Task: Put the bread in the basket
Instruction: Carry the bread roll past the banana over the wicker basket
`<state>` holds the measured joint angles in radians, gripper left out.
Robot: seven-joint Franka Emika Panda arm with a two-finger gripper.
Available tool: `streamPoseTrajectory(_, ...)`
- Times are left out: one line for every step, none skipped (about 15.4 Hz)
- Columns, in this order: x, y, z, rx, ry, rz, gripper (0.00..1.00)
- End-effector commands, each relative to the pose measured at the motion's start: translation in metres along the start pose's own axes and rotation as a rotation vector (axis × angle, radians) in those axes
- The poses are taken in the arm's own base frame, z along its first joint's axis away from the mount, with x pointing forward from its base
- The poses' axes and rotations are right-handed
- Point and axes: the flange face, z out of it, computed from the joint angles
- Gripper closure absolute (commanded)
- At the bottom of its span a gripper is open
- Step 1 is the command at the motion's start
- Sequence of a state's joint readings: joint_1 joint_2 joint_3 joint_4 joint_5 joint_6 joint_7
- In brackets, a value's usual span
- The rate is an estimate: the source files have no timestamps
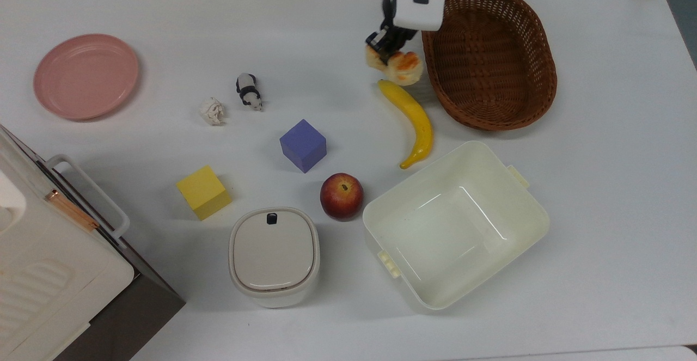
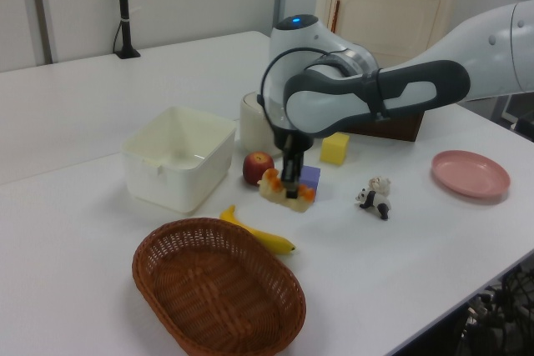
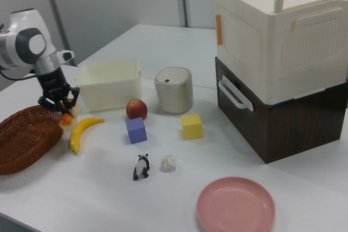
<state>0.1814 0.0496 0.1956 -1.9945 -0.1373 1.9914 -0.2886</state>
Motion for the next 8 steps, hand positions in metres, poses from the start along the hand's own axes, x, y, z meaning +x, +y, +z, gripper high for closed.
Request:
streamPoseTrajectory(0.012,-0.042,-0.011,0.033,0.005,0.232,0.90)
streamPoseTrajectory(0.017,-0.059,-0.012,0.032,0.007,0.262,0.90)
streamPoseTrajectory(0.020,-0.074,-0.014,0.033,0.009,0.290,0.89)
streamPoseTrajectory(0.024,-0.088,-0.016,0.032,0.011,0.321,0.89)
streamPoseTrajectory(0.026,-0.103,-0.017,0.031,0.012,0.348,0.89)
streamPoseTrajectory(0.030,-0.122,-0.017,0.034,0.012,0.368,0.89)
streamPoseTrajectory(0.032,-0.138,-0.018,0.035,0.014,0.391,0.89)
streamPoseTrajectory(0.034,-0.148,-0.019,0.034,0.015,0.411,0.88)
